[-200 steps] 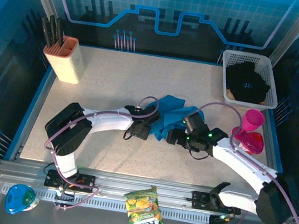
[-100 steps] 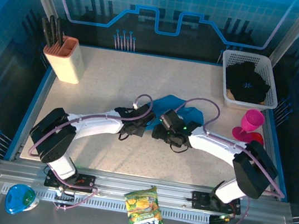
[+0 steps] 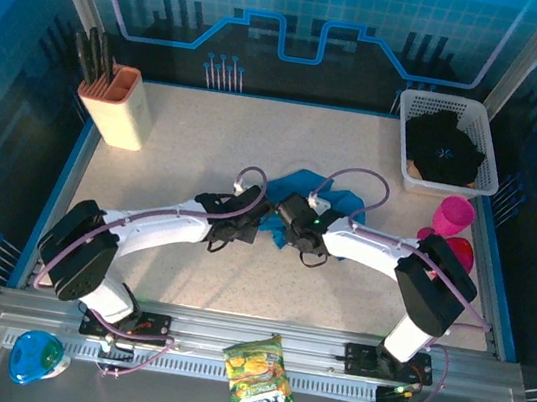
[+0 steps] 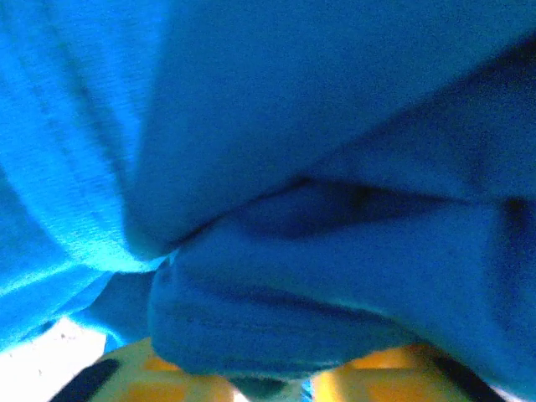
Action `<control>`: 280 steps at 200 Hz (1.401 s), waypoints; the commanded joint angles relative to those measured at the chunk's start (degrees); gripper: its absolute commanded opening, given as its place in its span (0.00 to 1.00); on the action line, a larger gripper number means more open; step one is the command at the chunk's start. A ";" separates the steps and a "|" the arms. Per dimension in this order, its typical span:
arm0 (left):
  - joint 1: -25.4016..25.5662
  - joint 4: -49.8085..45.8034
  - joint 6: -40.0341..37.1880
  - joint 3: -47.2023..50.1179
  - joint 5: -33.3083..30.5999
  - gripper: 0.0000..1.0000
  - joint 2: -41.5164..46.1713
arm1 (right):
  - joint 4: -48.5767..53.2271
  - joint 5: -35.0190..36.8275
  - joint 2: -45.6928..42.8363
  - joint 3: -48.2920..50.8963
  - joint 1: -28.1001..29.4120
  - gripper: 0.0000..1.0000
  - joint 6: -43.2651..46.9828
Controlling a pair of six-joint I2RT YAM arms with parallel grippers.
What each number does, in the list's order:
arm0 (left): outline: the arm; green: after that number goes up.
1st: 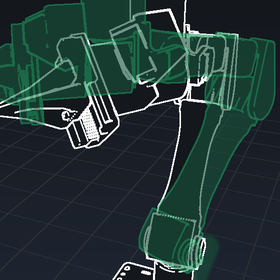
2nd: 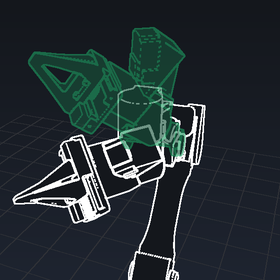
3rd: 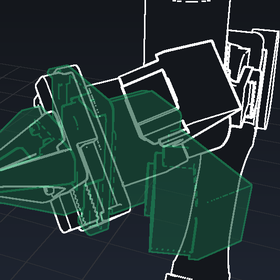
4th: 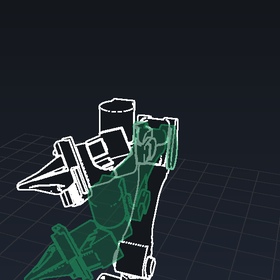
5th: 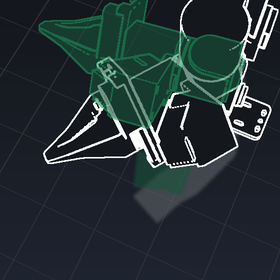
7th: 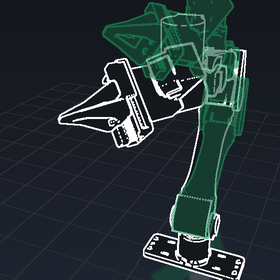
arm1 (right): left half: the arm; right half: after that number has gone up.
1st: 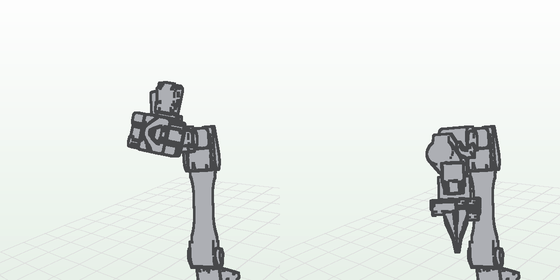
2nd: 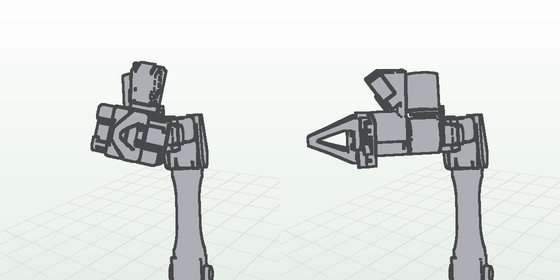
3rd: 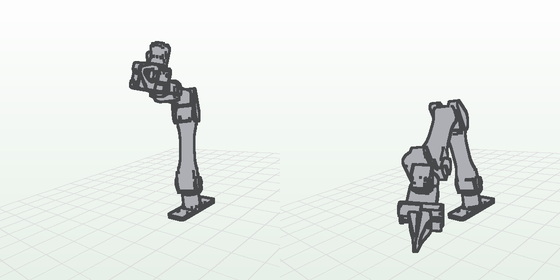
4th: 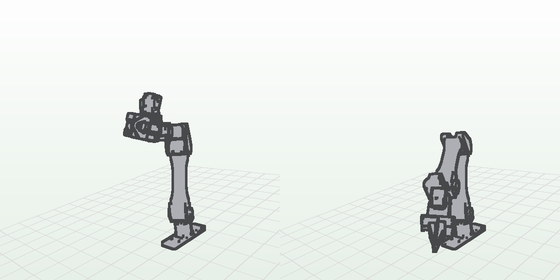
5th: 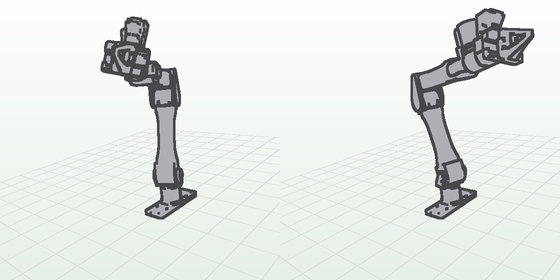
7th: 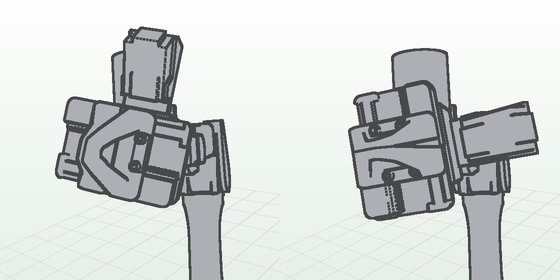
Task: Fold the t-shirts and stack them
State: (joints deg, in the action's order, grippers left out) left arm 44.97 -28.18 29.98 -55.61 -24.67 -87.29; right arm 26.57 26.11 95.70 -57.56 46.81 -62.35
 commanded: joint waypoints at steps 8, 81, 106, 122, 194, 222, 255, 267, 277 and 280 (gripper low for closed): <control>0.31 -2.73 -0.44 0.42 -3.34 0.00 4.88 | 2.50 5.24 -4.07 -0.76 -1.34 0.00 2.00; 0.21 -20.77 0.85 -7.14 -12.97 0.00 19.61 | 12.48 -8.25 -26.52 -0.52 -10.23 0.00 25.35; 0.29 -28.87 -0.74 -14.74 -15.45 0.00 22.45 | 19.07 -15.44 -33.27 -3.46 -18.67 0.00 32.57; -0.11 -31.85 -3.15 -19.76 -17.62 0.00 21.77 | 19.92 -19.38 -34.96 -6.48 -23.68 0.00 37.09; -15.85 -22.37 -10.48 -19.97 -14.60 0.00 7.04 | 18.48 -23.47 -14.00 -16.45 -34.57 0.00 39.66; -16.76 -11.46 -12.77 -16.00 -11.14 0.00 -0.78 | 14.71 -22.96 -8.07 -11.03 -36.24 0.00 37.36; -16.76 -4.62 -14.07 -17.87 -7.76 0.61 -11.07 | 12.89 -21.53 -5.16 -6.64 -38.24 0.11 37.13; -16.59 -4.80 -13.62 -19.65 -7.28 0.80 -13.00 | 13.30 -21.78 -5.83 -6.31 -38.54 0.34 37.80; -16.17 -5.24 -13.25 -20.59 -7.89 0.90 -12.97 | 13.80 -22.29 -7.20 -6.38 -38.41 0.54 38.61; -15.95 -5.29 -13.17 -20.72 -8.41 0.93 -12.71 | 14.00 -22.50 -7.72 -6.42 -38.29 0.58 38.80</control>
State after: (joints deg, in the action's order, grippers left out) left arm 28.34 -36.67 17.43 -72.66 -33.93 -100.16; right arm 40.93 4.05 90.74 -63.86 8.95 -24.73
